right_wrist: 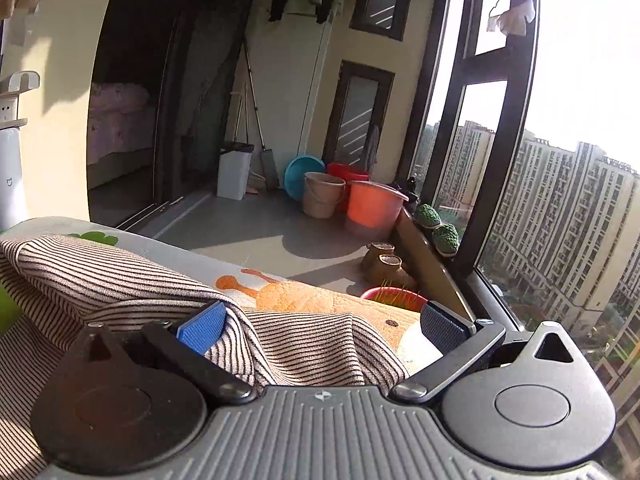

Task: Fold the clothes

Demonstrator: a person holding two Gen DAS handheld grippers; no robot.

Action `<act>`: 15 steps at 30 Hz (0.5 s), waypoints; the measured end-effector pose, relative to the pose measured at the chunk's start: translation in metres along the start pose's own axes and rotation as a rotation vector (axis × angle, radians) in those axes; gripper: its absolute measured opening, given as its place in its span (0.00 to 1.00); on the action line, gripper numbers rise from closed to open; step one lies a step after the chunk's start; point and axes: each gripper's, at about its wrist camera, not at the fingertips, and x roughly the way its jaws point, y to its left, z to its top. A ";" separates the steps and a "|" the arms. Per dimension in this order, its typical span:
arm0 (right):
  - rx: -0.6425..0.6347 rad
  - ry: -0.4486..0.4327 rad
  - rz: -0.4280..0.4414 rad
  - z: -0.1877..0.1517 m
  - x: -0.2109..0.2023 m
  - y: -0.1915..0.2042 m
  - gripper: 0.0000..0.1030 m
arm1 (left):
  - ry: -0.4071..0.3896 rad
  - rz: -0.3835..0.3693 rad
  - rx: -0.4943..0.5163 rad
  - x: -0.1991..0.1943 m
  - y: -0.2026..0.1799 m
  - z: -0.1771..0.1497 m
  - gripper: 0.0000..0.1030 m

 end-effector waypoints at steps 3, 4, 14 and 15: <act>0.088 0.042 0.057 -0.020 0.011 -0.029 1.00 | -0.112 0.080 -0.093 -0.022 0.026 0.016 1.00; 0.123 0.058 0.082 -0.023 0.011 -0.035 1.00 | -0.135 0.129 -0.115 -0.024 0.036 0.020 1.00; 0.274 0.356 0.298 -0.073 -0.032 -0.037 1.00 | -0.021 0.224 -0.223 -0.019 0.072 0.010 1.00; 0.275 0.360 0.305 -0.078 -0.034 -0.037 1.00 | -0.021 0.235 -0.217 -0.017 0.070 0.007 1.00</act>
